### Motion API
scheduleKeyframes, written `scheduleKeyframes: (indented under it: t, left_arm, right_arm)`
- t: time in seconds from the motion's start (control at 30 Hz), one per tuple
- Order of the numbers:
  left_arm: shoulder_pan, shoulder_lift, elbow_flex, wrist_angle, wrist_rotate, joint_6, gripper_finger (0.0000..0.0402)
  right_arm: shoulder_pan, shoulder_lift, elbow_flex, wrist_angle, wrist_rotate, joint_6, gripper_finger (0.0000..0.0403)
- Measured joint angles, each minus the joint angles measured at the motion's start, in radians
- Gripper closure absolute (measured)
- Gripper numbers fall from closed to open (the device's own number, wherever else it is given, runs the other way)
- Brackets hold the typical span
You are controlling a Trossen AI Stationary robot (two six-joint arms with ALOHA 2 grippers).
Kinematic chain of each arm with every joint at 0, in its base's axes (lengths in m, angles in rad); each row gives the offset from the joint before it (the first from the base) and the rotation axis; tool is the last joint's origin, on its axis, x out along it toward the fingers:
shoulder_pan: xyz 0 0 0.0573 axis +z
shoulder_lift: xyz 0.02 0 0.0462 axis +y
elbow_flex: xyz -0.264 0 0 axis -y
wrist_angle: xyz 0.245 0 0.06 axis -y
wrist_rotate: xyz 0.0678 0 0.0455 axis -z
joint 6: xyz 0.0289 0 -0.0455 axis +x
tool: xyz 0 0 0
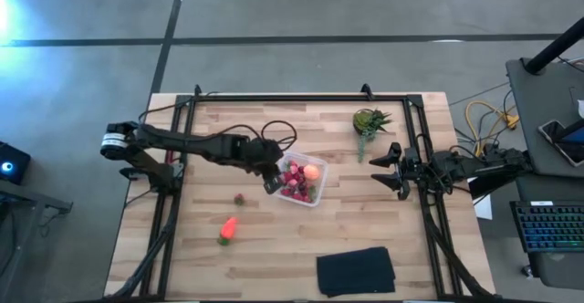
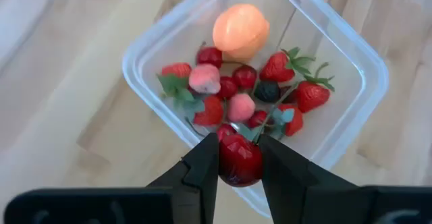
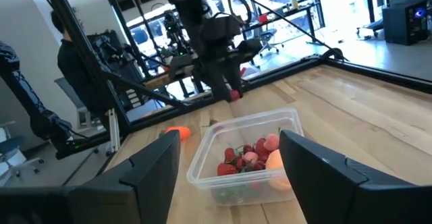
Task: Pick and placing Produce into tupperware
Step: Put the red cherry into the transparent bin, then put the strawberry into the transparent bin
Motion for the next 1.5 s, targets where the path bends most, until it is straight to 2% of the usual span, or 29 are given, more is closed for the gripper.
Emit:
scheduleKeyframes:
  t: [0.13,0.3,0.43,0.6,0.7,0.9,0.97,1.2,1.5]
  left_arm:
    - [0.0,0.001,0.006,0.007,-0.006,0.083,0.0318]
    - [0.0,0.022,-0.003,0.122,0.006,0.247,0.0295]
    - [0.0,0.048,0.008,0.174,0.001,0.297,0.025]
    - [0.0,0.061,0.01,0.161,0.002,0.298,0.0182]
    - [0.001,0.04,0.018,0.027,-0.016,0.145,0.0159]
    - [0.002,0.001,0.045,-0.496,-0.057,-0.405,0.0153]
    - [-0.001,-0.008,0.036,-0.57,-0.02,-0.549,0.0153]
    - [-0.037,0.011,-0.032,-0.557,0.11,-0.629,0.0153]
    - [-0.079,0.024,-0.1,-0.481,0.138,-0.695,0.0153]
  right_arm:
    - [0.0,0.0,0.0,0.0,0.0,0.0,0.0158]
    - [0.0,0.0,0.0,0.0,0.0,0.0,0.0156]
    - [0.0,0.0,0.0,-0.001,0.0,0.0,0.0159]
    - [0.0,0.001,0.0,0.0,0.0,0.0,0.016]
    - [0.0,0.0,0.0,0.0,0.0,0.0,0.0157]
    - [0.0,0.0,0.0,0.0,0.0,0.0,0.0159]
    - [0.0,0.0,0.0,0.0,0.0,0.0,0.016]
    - [0.0,0.0,0.0,-0.002,0.0,0.0,0.0157]
    - [0.0,0.0,0.0,-0.001,0.0,0.0,0.0161]
